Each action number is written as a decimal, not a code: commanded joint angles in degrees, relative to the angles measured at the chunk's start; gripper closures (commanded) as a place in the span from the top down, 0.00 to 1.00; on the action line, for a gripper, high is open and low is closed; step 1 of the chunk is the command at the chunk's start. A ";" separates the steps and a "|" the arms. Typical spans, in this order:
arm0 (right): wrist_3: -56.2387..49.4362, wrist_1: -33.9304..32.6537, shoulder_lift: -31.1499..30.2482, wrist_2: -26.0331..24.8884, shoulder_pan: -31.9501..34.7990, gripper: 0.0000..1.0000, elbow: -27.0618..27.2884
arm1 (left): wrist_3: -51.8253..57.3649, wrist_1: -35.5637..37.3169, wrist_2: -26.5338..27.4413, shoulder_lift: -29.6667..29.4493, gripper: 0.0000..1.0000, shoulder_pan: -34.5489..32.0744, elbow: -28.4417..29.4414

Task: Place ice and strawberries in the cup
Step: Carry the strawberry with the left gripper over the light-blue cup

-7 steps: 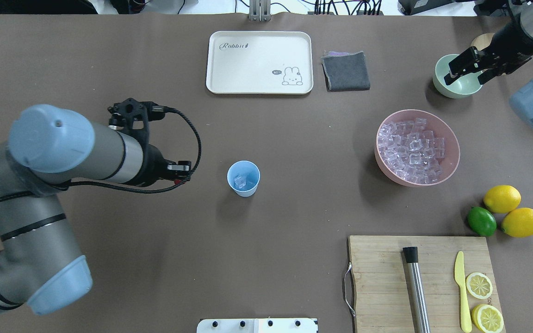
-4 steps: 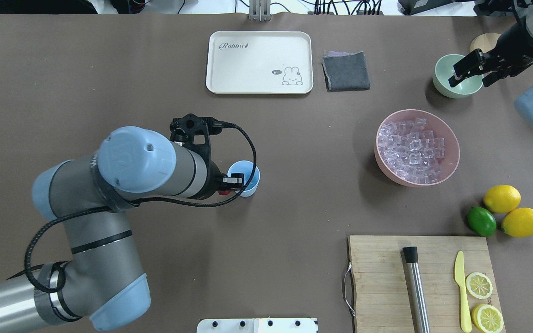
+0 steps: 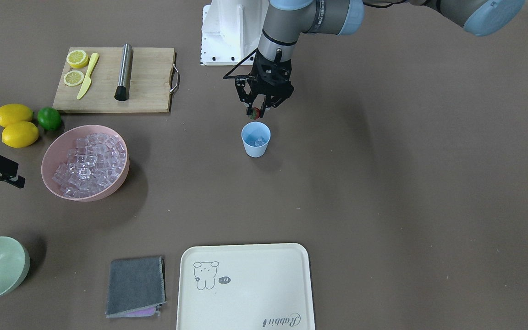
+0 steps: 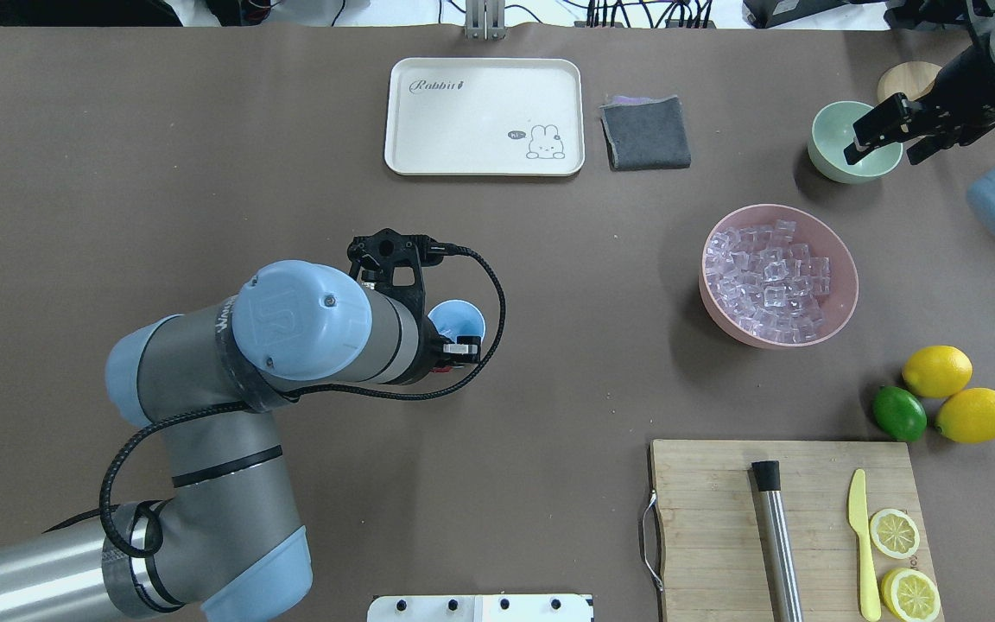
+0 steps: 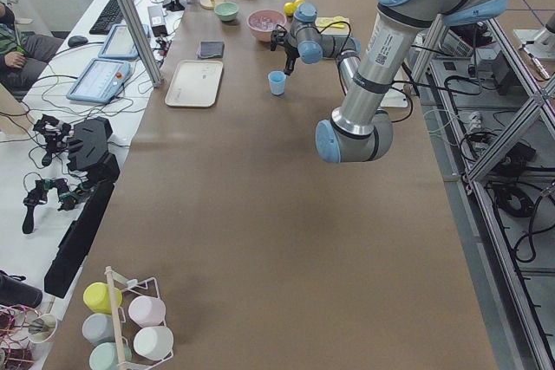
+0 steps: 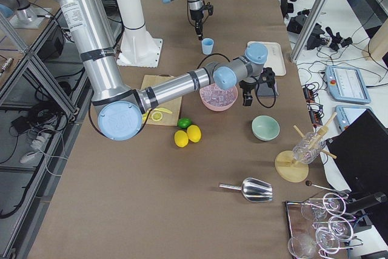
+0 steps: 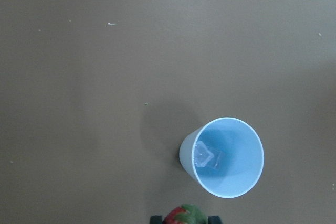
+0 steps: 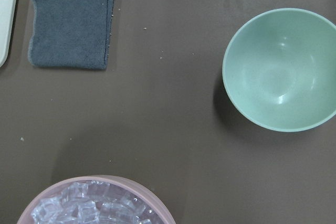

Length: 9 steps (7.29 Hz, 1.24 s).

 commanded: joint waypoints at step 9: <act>-0.03 -0.29 0.84 -0.17 0.30 0.99 -1.30 | 1.39 -3.95 0.19 -0.03 0.98 -3.62 2.16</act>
